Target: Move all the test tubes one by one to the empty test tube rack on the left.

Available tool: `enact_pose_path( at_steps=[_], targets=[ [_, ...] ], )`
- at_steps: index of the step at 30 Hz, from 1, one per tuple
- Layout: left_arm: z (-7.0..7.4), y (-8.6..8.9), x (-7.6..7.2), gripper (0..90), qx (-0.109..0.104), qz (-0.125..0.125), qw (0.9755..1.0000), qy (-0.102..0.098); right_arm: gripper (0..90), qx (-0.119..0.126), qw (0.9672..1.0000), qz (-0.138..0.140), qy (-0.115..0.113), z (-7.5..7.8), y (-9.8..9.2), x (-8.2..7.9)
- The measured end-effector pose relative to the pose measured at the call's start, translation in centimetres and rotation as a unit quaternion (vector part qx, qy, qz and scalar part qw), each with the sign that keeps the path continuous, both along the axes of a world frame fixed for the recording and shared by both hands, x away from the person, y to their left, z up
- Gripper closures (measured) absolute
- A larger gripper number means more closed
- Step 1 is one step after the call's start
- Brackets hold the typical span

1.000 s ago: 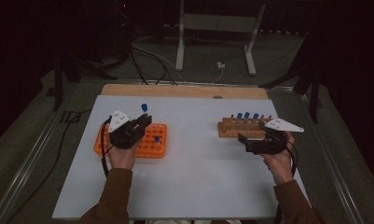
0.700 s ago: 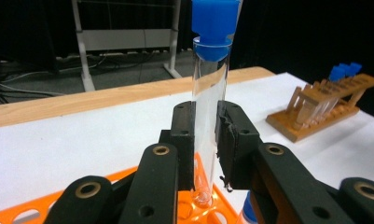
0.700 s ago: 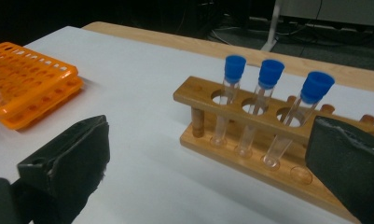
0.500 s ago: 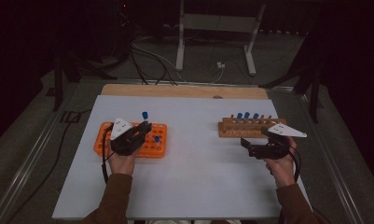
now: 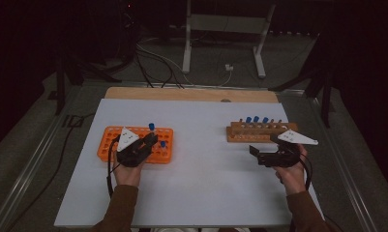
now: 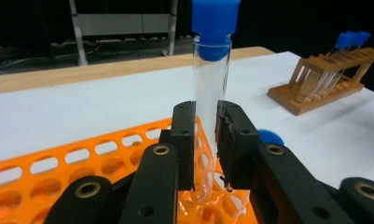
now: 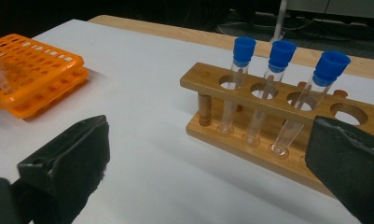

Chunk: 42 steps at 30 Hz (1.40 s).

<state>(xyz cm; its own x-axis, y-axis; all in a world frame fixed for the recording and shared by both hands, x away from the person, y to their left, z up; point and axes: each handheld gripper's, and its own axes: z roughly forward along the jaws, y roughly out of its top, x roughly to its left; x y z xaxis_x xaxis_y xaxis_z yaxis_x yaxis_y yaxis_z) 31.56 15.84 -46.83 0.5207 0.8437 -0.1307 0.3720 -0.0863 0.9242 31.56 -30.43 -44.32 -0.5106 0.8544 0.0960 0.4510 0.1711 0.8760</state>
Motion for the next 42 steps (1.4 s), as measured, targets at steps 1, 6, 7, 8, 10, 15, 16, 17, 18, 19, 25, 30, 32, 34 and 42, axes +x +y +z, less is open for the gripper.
enact_pose_path(
  at_steps=[1,6,7,8,10,15,16,17,18,19,25,30,32,34,42],
  targets=[
    [-0.1,0.0,-0.1,78.4,0.001,-0.002,1.0000,0.002,0.0,0.002,1.0000,0.000,0.001,0.0,0.0,0.0],
    [-0.7,-0.1,-0.5,78.4,0.007,-0.008,0.9999,0.009,0.0,0.003,1.0000,0.001,0.000,-0.1,-0.1,-0.1],
    [-0.8,-0.1,-0.6,78.3,0.010,-0.009,0.9998,0.012,0.0,0.004,1.0000,0.001,0.001,-0.1,-0.1,-0.1],
    [-1.0,-0.1,-0.7,78.3,0.014,-0.011,0.9997,0.015,0.0,0.004,1.0000,0.001,0.002,-0.2,-0.1,-0.1],
    [-1.4,-0.2,-0.7,78.3,0.030,-0.013,0.9992,0.024,0.0,0.004,1.0000,0.002,0.003,-0.3,0.0,-0.2],
    [-2.0,-0.9,-0.8,78.3,0.082,-0.021,0.9953,0.048,0.0,0.004,1.0000,0.006,0.005,-0.5,0.1,-0.3],
    [-2.1,-0.9,-0.8,78.3,0.084,-0.021,0.9950,0.051,0.0,0.003,1.0000,0.007,0.005,-0.5,0.1,-0.3],
    [-2.1,-0.8,-0.7,78.4,0.084,-0.022,0.9947,0.054,0.0,0.003,1.0000,0.007,0.005,-0.5,0.2,-0.3],
    [-2.1,-0.8,-0.7,78.4,0.085,-0.022,0.9945,0.057,0.0,0.002,1.0000,0.007,0.006,-0.5,0.2,-0.3],
    [-2.1,-0.8,-0.7,78.5,0.087,-0.023,0.9942,0.060,0.0,0.002,0.9999,0.007,0.007,-0.6,0.2,-0.3],
    [-2.5,-1.1,-0.6,78.5,0.106,-0.029,0.9918,0.065,0.0,0.000,0.9999,0.010,0.006,-0.6,0.4,-0.3],
    [-2.5,-1.3,-0.7,78.2,0.109,-0.029,0.9915,0.064,0.0,0.001,0.9999,0.010,0.007,-0.7,0.3,-0.3],
    [-2.5,-1.2,-0.7,77.5,0.105,-0.028,0.9918,0.066,0.0,0.000,0.9999,0.010,0.007,-0.7,0.3,-0.3],
    [-2.5,-1.2,-0.8,75.2,0.102,-0.025,0.9922,0.066,0.0,0.001,0.9999,0.010,0.006,-0.7,0.3,-0.4],
    [-1.7,-0.1,-1.2,58.1,0.084,-0.022,0.9945,0.058,0.0,0.005,1.0000,0.007,0.004,-0.6,0.0,-0.3]
  ],
)
